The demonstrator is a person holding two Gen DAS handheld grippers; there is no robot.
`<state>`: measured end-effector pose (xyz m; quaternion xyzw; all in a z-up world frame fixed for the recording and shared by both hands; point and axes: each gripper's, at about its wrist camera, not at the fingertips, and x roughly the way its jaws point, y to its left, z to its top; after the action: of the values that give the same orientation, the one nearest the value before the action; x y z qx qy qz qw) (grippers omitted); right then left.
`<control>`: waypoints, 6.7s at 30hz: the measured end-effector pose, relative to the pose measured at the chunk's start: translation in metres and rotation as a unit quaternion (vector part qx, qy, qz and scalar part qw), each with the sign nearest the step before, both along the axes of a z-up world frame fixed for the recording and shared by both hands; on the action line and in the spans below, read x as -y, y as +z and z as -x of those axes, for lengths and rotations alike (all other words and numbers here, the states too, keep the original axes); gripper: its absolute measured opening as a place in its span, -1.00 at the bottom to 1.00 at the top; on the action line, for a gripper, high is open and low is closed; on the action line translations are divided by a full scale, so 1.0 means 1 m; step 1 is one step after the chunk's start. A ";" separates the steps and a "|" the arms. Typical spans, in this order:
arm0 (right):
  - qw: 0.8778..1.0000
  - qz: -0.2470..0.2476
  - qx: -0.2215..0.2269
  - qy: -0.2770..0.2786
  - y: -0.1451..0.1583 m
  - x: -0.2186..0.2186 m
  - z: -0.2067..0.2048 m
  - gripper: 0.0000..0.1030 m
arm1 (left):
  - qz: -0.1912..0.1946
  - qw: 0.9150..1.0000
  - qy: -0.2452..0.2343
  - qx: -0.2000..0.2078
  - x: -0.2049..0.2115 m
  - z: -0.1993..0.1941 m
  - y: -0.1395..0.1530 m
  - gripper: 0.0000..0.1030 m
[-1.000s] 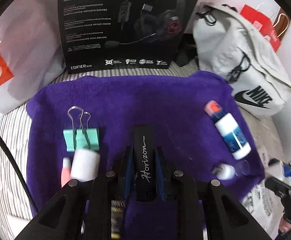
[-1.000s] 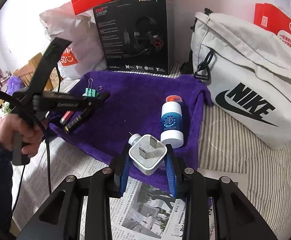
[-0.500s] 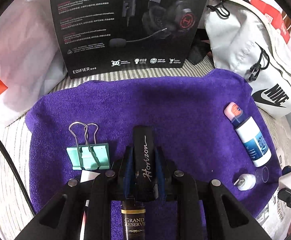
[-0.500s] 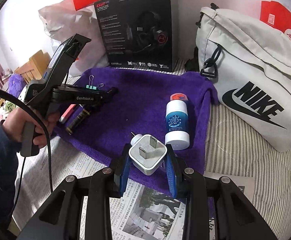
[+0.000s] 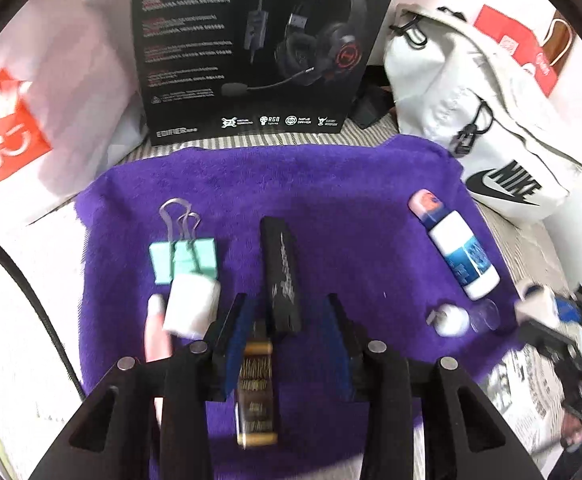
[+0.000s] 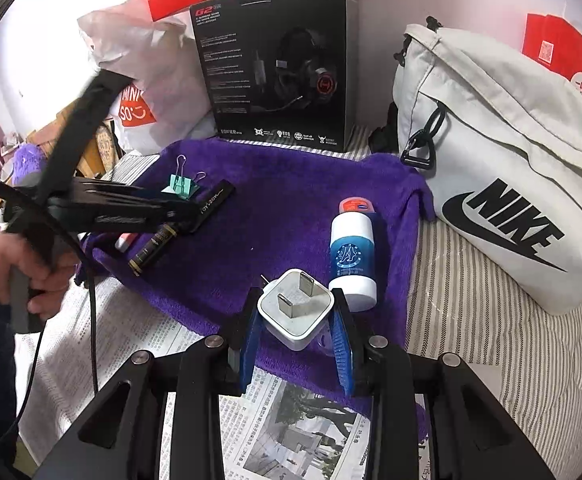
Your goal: Organize rigid objects
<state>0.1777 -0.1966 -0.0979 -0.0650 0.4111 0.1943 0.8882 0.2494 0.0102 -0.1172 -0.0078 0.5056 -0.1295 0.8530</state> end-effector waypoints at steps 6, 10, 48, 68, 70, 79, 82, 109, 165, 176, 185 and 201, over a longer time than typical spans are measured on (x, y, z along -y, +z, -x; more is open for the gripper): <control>1.000 0.004 0.004 0.001 0.000 -0.006 -0.008 -0.37 | -0.010 0.999 0.030 0.023 -0.030 0.044 0.017 -0.25; 1.000 0.003 0.007 -0.002 0.001 -0.010 -0.019 -0.37 | -0.001 0.998 0.047 0.037 -0.050 0.066 0.026 -0.25; 0.997 0.048 -0.057 -0.017 -0.055 -0.047 -0.084 -0.33 | 0.018 0.997 0.071 0.012 -0.081 0.129 0.003 -0.01; 0.999 0.036 0.016 -0.037 0.012 -0.017 0.011 0.81 | -0.022 0.995 0.053 0.078 -0.049 0.166 0.037 0.80; 0.998 0.035 0.016 -0.044 0.017 -0.011 0.024 0.84 | -0.026 0.995 0.046 0.090 -0.038 0.168 0.045 0.88; 0.995 0.034 0.012 -0.093 0.026 0.005 0.075 0.99 | -0.051 0.992 0.050 0.100 0.006 0.175 0.063 0.97; 0.993 0.024 0.002 -0.112 0.029 0.013 0.090 1.00 | -0.054 0.991 0.056 0.107 0.018 0.180 0.072 0.97; 0.983 0.031 0.014 -0.178 0.055 0.044 0.141 0.99 | -0.070 0.987 0.085 0.117 0.030 0.206 0.094 0.97; 0.985 0.045 0.019 -0.168 0.060 0.037 0.147 0.99 | -0.083 0.988 0.080 0.104 0.029 0.207 0.090 0.97; 0.985 0.042 0.020 -0.165 0.061 0.038 0.148 0.99 | -0.088 0.988 0.080 0.098 0.027 0.204 0.088 0.97; 0.985 0.042 0.021 -0.165 0.061 0.039 0.149 0.99 | -0.089 0.988 0.080 0.100 0.025 0.204 0.091 0.97; 0.986 0.041 0.024 -0.162 0.063 0.037 0.151 0.99 | -0.091 0.987 0.082 0.104 0.022 0.206 0.092 0.97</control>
<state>0.0265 -0.2332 -0.0347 -0.0388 0.4022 0.0291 0.9143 0.0436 -0.0120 -0.0252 0.0423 0.4219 -0.0127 0.9056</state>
